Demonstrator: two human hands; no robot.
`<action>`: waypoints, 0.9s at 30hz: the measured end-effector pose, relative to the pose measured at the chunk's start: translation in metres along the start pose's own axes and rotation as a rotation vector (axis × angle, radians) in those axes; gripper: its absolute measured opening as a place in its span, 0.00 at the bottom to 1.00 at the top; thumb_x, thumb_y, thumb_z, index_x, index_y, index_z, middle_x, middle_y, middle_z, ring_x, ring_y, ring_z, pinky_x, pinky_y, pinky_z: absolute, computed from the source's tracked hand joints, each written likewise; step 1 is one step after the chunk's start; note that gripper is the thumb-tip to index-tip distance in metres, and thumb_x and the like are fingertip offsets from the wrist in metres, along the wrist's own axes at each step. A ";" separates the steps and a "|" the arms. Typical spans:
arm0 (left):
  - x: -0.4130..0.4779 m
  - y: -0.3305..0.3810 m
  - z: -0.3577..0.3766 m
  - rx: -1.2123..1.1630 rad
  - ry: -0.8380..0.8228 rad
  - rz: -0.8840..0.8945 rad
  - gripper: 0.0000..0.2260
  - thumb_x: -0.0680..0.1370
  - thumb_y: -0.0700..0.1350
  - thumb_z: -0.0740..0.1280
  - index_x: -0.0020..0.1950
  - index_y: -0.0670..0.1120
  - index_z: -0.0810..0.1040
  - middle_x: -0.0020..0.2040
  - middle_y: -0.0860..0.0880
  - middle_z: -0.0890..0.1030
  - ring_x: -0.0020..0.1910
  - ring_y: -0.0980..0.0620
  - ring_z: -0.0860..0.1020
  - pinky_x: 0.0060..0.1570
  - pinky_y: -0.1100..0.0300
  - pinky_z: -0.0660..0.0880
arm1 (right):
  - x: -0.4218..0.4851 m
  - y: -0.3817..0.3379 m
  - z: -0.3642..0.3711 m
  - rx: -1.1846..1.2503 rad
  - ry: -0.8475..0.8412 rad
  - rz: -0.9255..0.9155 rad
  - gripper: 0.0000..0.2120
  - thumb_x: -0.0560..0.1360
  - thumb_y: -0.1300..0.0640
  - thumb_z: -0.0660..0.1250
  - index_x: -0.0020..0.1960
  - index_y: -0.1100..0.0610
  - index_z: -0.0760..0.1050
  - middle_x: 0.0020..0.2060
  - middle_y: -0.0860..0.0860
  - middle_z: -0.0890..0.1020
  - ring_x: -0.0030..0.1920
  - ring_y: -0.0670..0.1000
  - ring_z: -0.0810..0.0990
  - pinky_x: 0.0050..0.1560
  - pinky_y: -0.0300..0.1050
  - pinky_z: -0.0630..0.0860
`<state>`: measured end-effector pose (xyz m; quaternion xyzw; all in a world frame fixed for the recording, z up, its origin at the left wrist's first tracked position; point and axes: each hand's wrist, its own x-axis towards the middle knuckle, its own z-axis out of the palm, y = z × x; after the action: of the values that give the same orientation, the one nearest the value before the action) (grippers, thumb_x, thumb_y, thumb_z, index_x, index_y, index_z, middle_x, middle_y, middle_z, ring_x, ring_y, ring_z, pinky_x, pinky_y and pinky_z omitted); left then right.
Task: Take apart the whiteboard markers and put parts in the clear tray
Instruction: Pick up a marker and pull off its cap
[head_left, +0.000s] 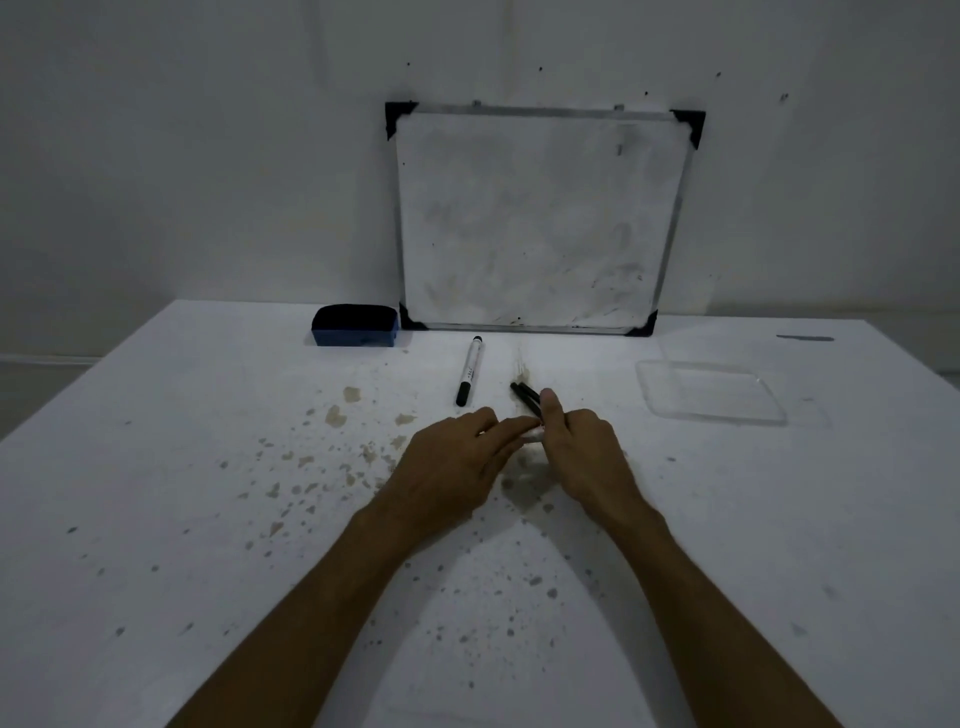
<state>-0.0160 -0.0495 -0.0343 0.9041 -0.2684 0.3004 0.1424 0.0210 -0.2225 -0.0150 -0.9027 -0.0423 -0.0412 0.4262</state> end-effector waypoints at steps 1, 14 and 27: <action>0.000 0.002 0.003 0.029 0.006 0.008 0.17 0.83 0.49 0.57 0.69 0.47 0.77 0.43 0.46 0.81 0.32 0.50 0.77 0.28 0.60 0.72 | 0.000 0.001 0.001 -0.016 0.011 0.004 0.31 0.84 0.41 0.50 0.31 0.56 0.73 0.29 0.52 0.78 0.32 0.52 0.77 0.33 0.43 0.70; 0.000 0.002 -0.017 -0.524 -0.211 -0.333 0.13 0.84 0.53 0.63 0.64 0.54 0.83 0.53 0.52 0.88 0.48 0.57 0.84 0.52 0.58 0.82 | -0.020 -0.001 0.001 -0.034 0.118 -0.329 0.30 0.85 0.46 0.54 0.27 0.55 0.70 0.20 0.47 0.70 0.20 0.46 0.68 0.24 0.36 0.66; 0.003 0.002 -0.011 -0.495 -0.111 -0.200 0.19 0.82 0.56 0.62 0.62 0.46 0.84 0.52 0.48 0.88 0.45 0.55 0.84 0.48 0.56 0.81 | -0.009 0.014 -0.001 -0.147 0.033 -0.543 0.25 0.86 0.57 0.50 0.46 0.67 0.83 0.22 0.52 0.75 0.18 0.50 0.72 0.19 0.39 0.66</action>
<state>-0.0207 -0.0478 -0.0233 0.8789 -0.2506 0.1600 0.3730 0.0131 -0.2328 -0.0260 -0.8860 -0.2724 -0.1715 0.3336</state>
